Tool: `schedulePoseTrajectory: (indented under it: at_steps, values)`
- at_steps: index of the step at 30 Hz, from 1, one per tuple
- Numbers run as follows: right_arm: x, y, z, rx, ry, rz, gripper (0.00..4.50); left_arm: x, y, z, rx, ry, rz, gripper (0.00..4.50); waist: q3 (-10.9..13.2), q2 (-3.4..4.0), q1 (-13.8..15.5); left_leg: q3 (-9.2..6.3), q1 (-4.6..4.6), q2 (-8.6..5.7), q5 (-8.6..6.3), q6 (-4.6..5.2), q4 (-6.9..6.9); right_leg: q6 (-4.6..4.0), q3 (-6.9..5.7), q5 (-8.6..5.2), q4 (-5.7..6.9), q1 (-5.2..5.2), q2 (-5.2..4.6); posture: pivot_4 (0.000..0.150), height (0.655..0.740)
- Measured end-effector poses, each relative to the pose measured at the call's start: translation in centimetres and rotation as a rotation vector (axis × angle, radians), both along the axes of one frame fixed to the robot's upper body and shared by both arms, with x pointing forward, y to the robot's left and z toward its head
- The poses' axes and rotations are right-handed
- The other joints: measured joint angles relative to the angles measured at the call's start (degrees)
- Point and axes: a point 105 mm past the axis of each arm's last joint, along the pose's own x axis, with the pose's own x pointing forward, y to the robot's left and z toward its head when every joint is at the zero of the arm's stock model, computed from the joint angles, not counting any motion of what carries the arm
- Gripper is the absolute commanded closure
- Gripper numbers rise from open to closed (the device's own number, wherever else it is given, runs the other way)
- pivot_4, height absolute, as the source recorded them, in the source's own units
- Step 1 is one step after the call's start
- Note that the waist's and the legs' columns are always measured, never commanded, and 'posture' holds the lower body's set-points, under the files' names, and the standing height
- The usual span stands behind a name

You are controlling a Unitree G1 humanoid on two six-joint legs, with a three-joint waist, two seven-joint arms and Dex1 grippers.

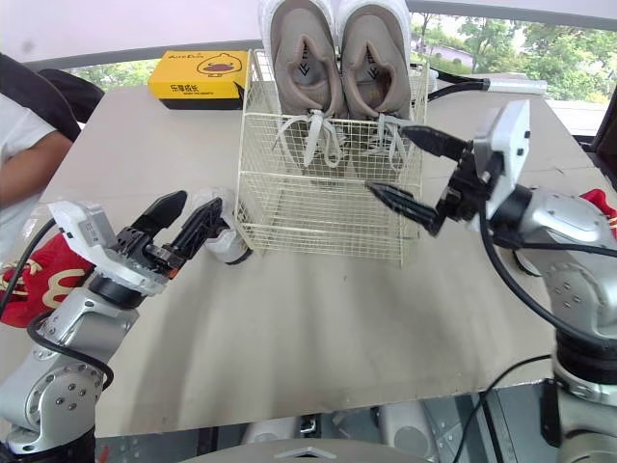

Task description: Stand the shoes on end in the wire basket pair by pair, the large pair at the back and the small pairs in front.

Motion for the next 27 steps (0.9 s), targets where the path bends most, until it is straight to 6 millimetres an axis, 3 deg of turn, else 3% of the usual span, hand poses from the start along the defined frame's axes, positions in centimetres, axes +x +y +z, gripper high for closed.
schedulePoseTrajectory:
  at_steps: [4,8,11,22,25,27]
  values:
    - [-2.6,0.0,-2.5,-0.082,0.109,0.141,0.04,-0.5,1.1,-2.5,0.017,0.115,0.114,0.00,0.0,-0.02,0.5,0.15,0.02,-0.07,-0.04,0.07,0.01,0.12,0.13,-0.07,-0.05,0.04,-0.16,0.150,0.7400]
    - [-3.2,-0.4,-3.4,-0.118,0.139,0.171,0.04,-1.2,-1.1,-5.4,0.041,0.246,0.063,0.00,0.0,-0.07,1.0,0.16,0.02,-0.08,-0.04,0.07,0.20,0.18,0.14,-0.09,-0.04,0.06,-0.19,0.150,0.7400]
    - [-3.4,-0.5,-3.6,-0.111,0.152,0.168,0.04,-1.0,-1.0,-6.1,0.080,0.265,0.118,0.00,0.0,-0.08,1.2,0.10,0.02,-0.07,-0.04,0.06,0.21,0.17,0.10,-0.09,-0.01,0.06,-0.17,0.150,0.7400]
    - [-4.2,-1.1,-3.4,-0.125,0.128,0.088,0.04,3.7,-1.6,-8.7,0.131,0.299,0.221,0.00,0.0,-0.13,1.7,0.08,-0.04,-0.12,-0.05,0.09,0.21,-0.01,0.09,0.02,-0.03,0.06,-0.12,0.150,0.7400]
    - [-4.1,-1.1,-3.3,-0.122,0.128,0.076,0.00,4.7,-1.8,-9.6,0.127,0.314,0.230,0.72,-0.1,-0.16,1.7,0.08,-0.02,-0.11,-0.05,0.09,0.21,0.00,0.08,0.02,-0.02,0.07,-0.10,0.150,0.7400]
    - [-4.1,-1.0,-3.2,-0.124,0.126,0.068,0.00,5.2,-2.2,-9.6,0.098,0.284,0.229,1.59,-0.1,-0.15,1.8,0.08,-0.01,-0.10,-0.05,0.09,0.23,-0.01,0.09,0.03,0.00,0.07,-0.11,0.150,0.7400]
